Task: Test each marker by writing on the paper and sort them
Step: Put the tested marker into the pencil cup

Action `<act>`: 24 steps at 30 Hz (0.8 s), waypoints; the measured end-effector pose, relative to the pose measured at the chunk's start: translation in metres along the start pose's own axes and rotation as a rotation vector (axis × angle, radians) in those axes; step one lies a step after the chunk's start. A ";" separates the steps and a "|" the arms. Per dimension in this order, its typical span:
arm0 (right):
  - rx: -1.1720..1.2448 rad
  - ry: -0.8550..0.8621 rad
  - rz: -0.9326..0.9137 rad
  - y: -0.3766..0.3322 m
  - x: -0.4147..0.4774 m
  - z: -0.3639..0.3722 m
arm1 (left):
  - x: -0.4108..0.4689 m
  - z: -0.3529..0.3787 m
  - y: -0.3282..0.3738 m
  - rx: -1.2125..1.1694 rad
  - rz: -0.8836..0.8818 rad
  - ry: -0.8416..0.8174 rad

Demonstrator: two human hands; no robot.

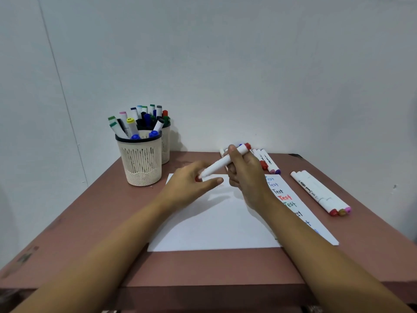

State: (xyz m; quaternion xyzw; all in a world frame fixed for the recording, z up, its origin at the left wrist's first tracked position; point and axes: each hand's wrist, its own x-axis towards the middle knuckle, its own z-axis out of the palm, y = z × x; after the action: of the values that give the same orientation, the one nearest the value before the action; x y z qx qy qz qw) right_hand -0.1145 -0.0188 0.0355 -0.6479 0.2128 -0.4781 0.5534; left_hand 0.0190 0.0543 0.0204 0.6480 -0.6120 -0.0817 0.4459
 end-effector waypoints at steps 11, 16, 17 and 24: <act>0.380 0.360 0.219 0.010 0.021 -0.045 | 0.006 -0.013 -0.044 0.468 0.061 0.114; -0.040 0.265 0.174 0.027 0.020 -0.049 | 0.001 -0.012 -0.045 0.520 -0.008 -0.084; -0.113 0.256 0.166 0.028 0.018 -0.050 | 0.001 -0.011 -0.044 0.512 -0.029 -0.099; -0.229 0.261 0.174 0.034 0.013 -0.045 | 0.000 -0.011 -0.042 0.519 -0.058 -0.110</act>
State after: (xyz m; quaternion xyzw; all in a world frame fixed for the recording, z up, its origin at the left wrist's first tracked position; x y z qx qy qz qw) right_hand -0.1389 -0.0626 0.0061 -0.6182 0.3911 -0.4812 0.4831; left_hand 0.0562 0.0535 -0.0018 0.7524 -0.6171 0.0301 0.2284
